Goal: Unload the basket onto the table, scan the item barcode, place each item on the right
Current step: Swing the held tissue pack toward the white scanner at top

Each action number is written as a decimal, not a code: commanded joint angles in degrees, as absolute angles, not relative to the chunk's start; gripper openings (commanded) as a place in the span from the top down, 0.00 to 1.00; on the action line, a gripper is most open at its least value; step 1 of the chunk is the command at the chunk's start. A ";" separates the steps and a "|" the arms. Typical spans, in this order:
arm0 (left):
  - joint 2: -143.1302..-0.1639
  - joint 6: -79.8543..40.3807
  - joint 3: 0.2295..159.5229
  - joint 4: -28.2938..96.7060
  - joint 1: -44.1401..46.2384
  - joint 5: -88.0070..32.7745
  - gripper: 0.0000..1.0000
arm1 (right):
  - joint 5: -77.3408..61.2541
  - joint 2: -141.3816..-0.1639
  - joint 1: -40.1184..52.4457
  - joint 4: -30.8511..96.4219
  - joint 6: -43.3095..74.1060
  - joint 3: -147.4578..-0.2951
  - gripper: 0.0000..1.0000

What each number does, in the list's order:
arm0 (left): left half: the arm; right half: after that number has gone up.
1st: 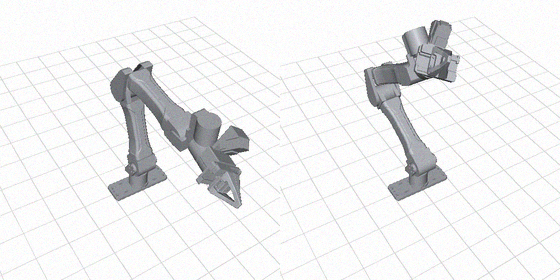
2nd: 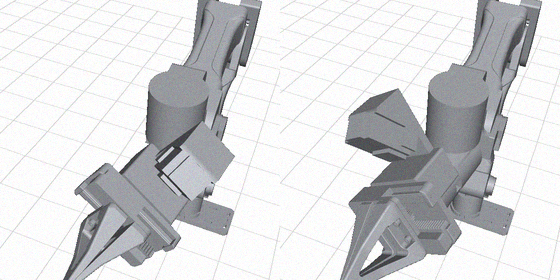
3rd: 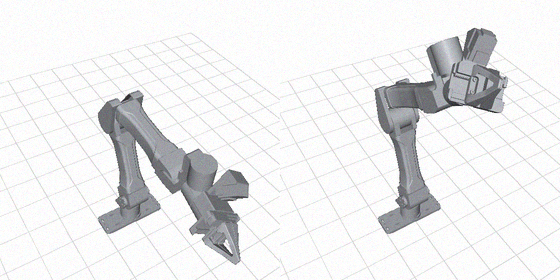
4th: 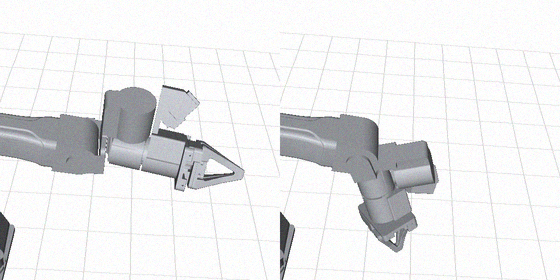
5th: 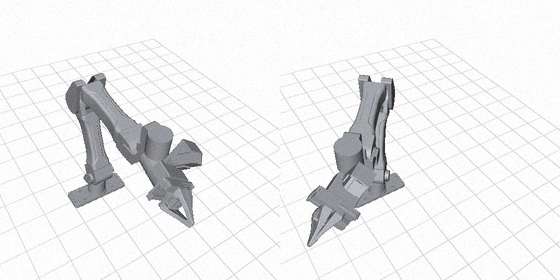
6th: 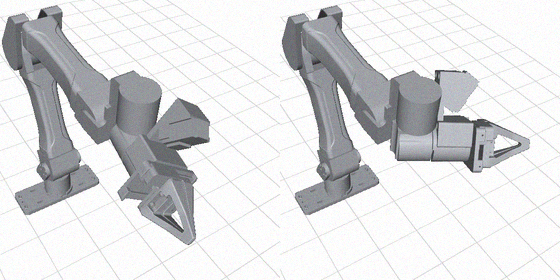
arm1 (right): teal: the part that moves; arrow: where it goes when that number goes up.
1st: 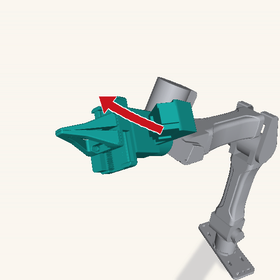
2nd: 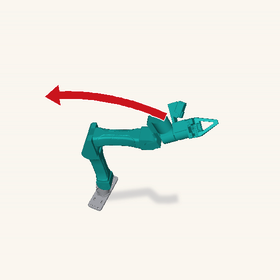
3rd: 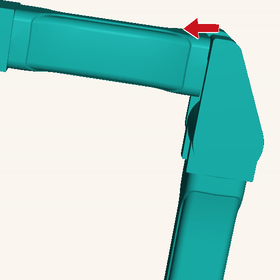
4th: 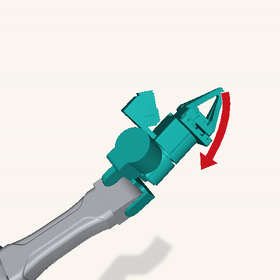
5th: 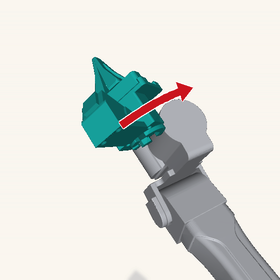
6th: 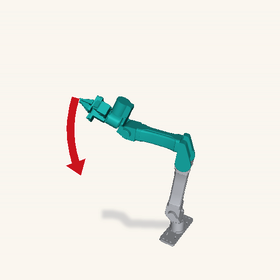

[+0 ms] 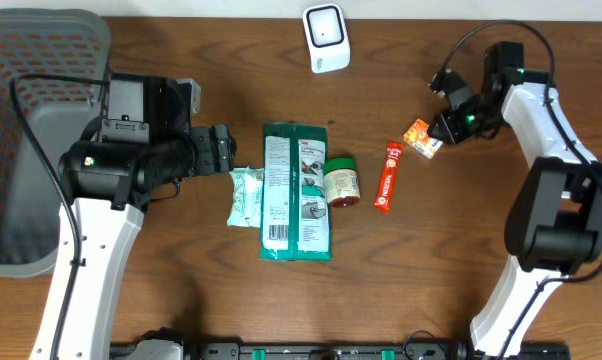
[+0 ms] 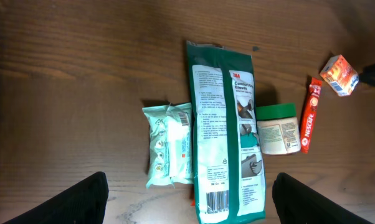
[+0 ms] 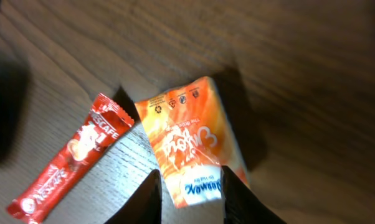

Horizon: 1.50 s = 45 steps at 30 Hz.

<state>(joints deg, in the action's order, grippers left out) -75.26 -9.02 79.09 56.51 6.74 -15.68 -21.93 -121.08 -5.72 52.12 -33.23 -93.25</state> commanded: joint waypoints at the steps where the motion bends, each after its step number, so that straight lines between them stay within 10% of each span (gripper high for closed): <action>1: -75.22 -9.13 79.83 56.55 6.66 -15.11 0.16 | -24.71 -123.09 -6.63 51.57 -36.99 -93.54 0.71; 23: -75.22 -9.13 79.83 56.53 6.66 -15.11 0.16 | -25.82 -127.94 -7.57 48.77 -37.41 -93.51 0.64; 37: -75.22 -9.10 79.83 56.55 6.66 -15.11 0.16 | -26.65 -123.13 -6.44 52.93 -33.95 -94.15 0.99; 45: -75.22 -9.10 79.83 56.55 6.66 -15.11 0.15 | -11.18 -109.93 1.87 50.85 -19.73 -94.13 0.99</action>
<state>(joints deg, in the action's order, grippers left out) -75.26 -9.02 79.09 56.51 6.74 -15.70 -20.95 -117.51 -3.01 52.29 -29.76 -93.47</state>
